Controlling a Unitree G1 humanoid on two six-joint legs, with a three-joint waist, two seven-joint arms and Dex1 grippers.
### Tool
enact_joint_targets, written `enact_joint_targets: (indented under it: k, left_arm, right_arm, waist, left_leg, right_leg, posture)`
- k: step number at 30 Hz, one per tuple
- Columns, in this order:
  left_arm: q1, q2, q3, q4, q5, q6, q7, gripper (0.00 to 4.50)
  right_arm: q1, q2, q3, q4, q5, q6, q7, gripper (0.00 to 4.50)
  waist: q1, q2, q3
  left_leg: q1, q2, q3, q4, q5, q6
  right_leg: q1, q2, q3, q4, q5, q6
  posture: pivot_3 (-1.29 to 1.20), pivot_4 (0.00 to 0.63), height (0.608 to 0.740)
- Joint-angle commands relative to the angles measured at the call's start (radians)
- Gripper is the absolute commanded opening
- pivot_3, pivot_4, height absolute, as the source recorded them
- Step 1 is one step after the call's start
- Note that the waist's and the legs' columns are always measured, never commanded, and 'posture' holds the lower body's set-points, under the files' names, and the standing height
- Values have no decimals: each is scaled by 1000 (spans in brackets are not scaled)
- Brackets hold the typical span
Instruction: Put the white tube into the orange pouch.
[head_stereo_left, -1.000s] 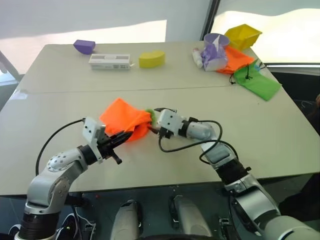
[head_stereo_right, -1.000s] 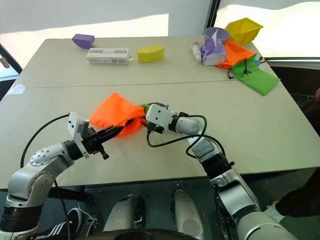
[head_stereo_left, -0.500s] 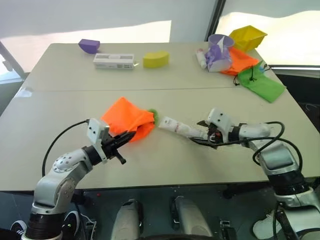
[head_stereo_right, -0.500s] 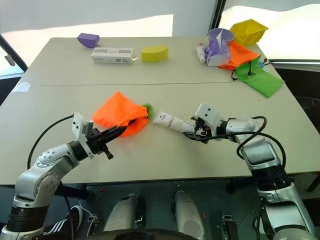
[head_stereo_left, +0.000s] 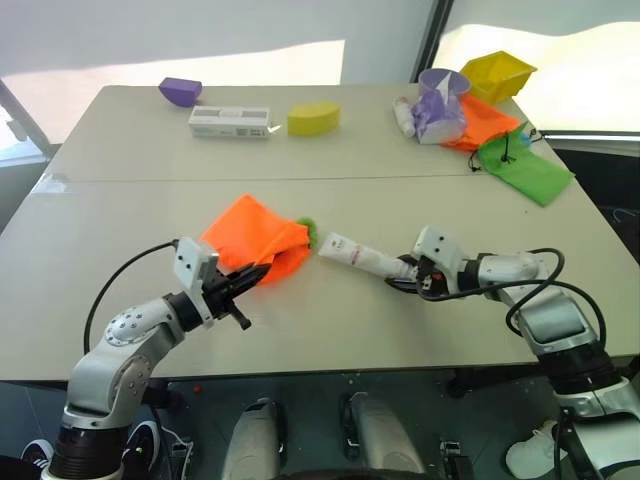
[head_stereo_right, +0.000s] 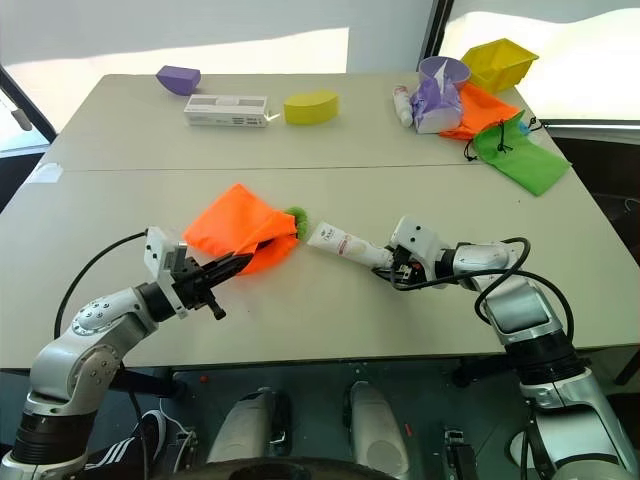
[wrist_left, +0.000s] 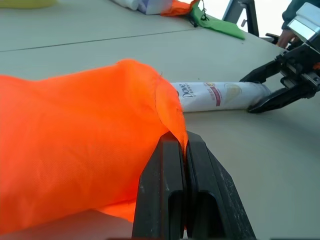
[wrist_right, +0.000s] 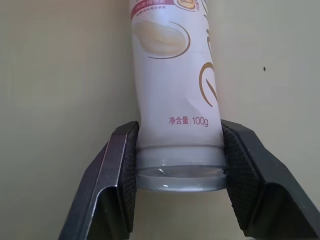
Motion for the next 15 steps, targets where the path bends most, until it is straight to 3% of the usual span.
enact_joint_targets:
  k: [1, 7, 13, 15]
  left_arm:
    - [-10, 5, 13, -21, 4, -23, -5, 0]
    - [-8, 3, 13, -27, 5, -25, -3, 0]
    - [-21, -1, 10, -32, 0, -20, 1, 0]
    - [-21, 0, 11, -36, -1, -17, 3, 0]
  right_arm:
    - [24, -23, -45, -93, 72, 12, 47, 1802]
    - [101, -61, -79, -328, 212, 99, 101, 1802]
    - [74, 82, 11, -366, 151, 174, -99, 1802]
    - [67, 79, 45, -345, 99, 166, -132, 1802]
  waist:
    - [0, 0, 0]
    - [0, 0, 0]
    - [-3, 0, 0]
    - [-2, 0, 0]
  left_leg:
    - [0, 0, 0, 0, 0, 0]
    - [-1, 0, 0, 0, 0, 0]
    - [1, 1, -1, 0, 0, 0]
    - [0, 0, -1, 0, 0, 0]
  right_leg:
    - [0, 0, 0, 0, 0, 0]
    - [0, 0, 0, 0, 0, 1]
    - [0, 0, 0, 1, 0, -1]
    - [-1, 0, 0, 1, 1, -1]
  posture:
    - [0, 150, 740]
    - [0, 150, 740]
    - [0, 150, 740]
    - [0, 150, 740]
